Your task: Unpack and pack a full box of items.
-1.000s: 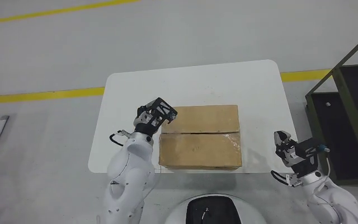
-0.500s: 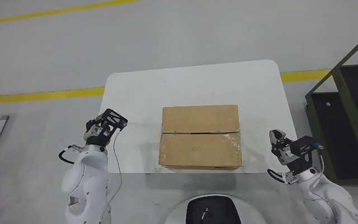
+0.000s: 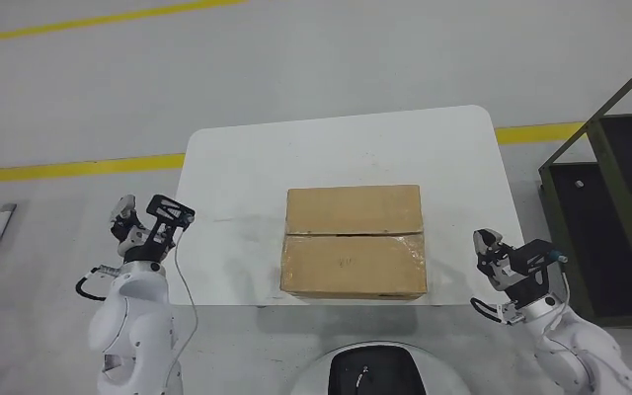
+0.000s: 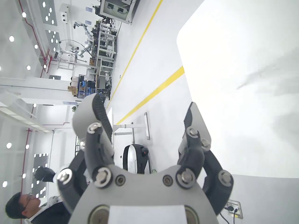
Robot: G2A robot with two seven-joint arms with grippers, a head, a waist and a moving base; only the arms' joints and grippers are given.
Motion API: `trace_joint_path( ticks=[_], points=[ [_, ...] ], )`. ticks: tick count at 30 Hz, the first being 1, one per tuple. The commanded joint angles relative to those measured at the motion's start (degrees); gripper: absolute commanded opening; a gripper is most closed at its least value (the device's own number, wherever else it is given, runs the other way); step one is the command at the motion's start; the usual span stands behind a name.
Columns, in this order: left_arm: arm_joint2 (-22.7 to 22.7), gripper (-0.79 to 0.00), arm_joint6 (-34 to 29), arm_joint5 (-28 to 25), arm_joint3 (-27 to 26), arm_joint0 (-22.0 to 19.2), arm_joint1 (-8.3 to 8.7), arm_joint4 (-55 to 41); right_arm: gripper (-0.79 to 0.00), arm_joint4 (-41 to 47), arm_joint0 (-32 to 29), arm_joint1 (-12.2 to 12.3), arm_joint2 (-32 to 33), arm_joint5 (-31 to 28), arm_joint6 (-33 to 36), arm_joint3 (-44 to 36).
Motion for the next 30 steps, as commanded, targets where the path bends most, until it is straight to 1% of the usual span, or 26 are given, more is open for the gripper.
trace_joint_path(
  ticks=[1,4,7,9,12,15,17,20,22,24,27,30],
  points=[
    [-0.3,0.0,0.4,-0.5,-0.5,-0.1,0.05,-1.0,-0.785,0.0,-0.1,0.0,0.0,0.1,-0.1,-0.1],
    [1.4,0.0,0.9,-1.1,-1.9,0.3,-0.11,-3.7,-0.785,0.0,-0.2,0.0,0.1,0.4,0.0,-0.2],
    [6.1,0.0,0.4,-2.1,-3.7,0.7,-0.53,-7.7,-0.785,0.0,-0.2,0.0,0.2,0.6,0.1,-0.5],
    [11.2,0.0,-0.6,-2.1,-4.9,1.0,-1.05,-11.8,-0.785,-0.1,-0.2,0.0,0.3,0.7,0.2,-0.6],
    [18.9,0.0,-1.7,-2.0,-5.5,0.5,-1.71,-15.3,-0.785,-0.2,-0.2,0.0,0.5,0.9,0.3,-0.7],
    [26.7,0.0,-3.5,1.9,-4.5,-0.8,-2.81,-21.3,-0.785,-0.2,-0.5,0.0,0.8,1.0,0.3,-1.1],
    [32.3,0.0,-4.2,4.6,-3.7,-1.8,-3.72,-27.2,-0.785,-0.3,-0.8,0.1,0.9,1.0,0.2,-1.2],
    [38.6,0.0,-5.9,5.7,-1.0,-4.8,-4.57,-27.8,-0.785,-0.2,-1.3,0.1,1.2,1.2,0.1,-1.5],
    [41.3,0.0,-6.4,5.4,1.7,-6.8,-4.95,-26.9,-0.785,-0.1,-1.8,0.1,1.6,1.3,0.0,-1.7],
    [43.7,0.0,-7.1,3.6,4.2,-8.4,-5.22,-26.2,-0.785,-0.1,-2.3,0.1,2.0,1.4,-0.1,-2.0],
    [45.4,0.0,-7.9,3.0,6.9,-10.2,-5.55,-25.0,-0.785,0.0,-2.9,0.1,2.6,1.6,-0.2,-2.2],
    [46.8,0.0,-8.4,0.8,9.3,-12.1,-5.58,-21.2,-0.785,0.2,-3.4,0.1,3.1,1.7,-0.2,-2.5]
  ],
)
